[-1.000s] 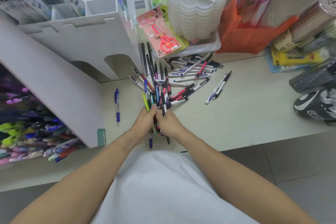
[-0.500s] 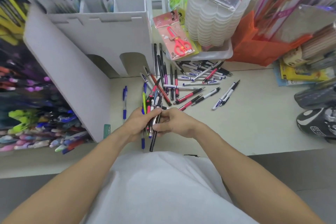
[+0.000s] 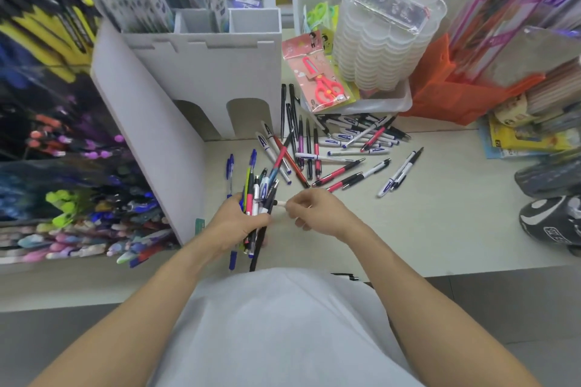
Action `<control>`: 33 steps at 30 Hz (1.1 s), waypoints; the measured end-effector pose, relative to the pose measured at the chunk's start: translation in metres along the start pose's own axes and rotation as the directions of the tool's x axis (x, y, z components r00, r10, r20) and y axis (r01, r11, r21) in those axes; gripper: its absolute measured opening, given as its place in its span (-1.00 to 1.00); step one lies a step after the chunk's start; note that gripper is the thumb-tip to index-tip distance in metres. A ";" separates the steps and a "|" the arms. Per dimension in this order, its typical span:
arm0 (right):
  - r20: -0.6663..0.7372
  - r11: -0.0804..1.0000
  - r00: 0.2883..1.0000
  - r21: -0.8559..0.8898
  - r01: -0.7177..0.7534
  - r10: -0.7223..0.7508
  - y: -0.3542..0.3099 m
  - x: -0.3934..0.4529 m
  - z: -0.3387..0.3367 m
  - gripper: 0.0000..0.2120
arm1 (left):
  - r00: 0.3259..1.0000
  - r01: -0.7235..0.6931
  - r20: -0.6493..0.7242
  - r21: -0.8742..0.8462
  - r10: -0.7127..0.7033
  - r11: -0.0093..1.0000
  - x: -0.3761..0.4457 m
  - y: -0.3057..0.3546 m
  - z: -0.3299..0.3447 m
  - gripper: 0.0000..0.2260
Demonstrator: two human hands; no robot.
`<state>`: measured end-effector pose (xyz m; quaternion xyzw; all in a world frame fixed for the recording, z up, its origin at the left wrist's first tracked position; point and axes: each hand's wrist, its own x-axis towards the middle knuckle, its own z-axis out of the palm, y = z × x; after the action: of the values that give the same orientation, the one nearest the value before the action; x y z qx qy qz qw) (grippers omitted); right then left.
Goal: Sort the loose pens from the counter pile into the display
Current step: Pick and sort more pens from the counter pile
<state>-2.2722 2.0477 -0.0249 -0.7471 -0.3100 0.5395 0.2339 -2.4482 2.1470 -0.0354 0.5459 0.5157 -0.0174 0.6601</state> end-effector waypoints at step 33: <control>-0.123 0.996 0.992 0.090 0.007 0.005 -0.026 -0.020 -0.021 -0.22 | 0.973 -0.082 0.205 -0.124 0.106 0.989 -0.006 0.011 0.015 -0.52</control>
<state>-2.2624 2.0515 0.0124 -0.7676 -0.2708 0.5056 0.2862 -2.4352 2.1372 -0.0252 0.5261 0.4166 -0.0142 0.7413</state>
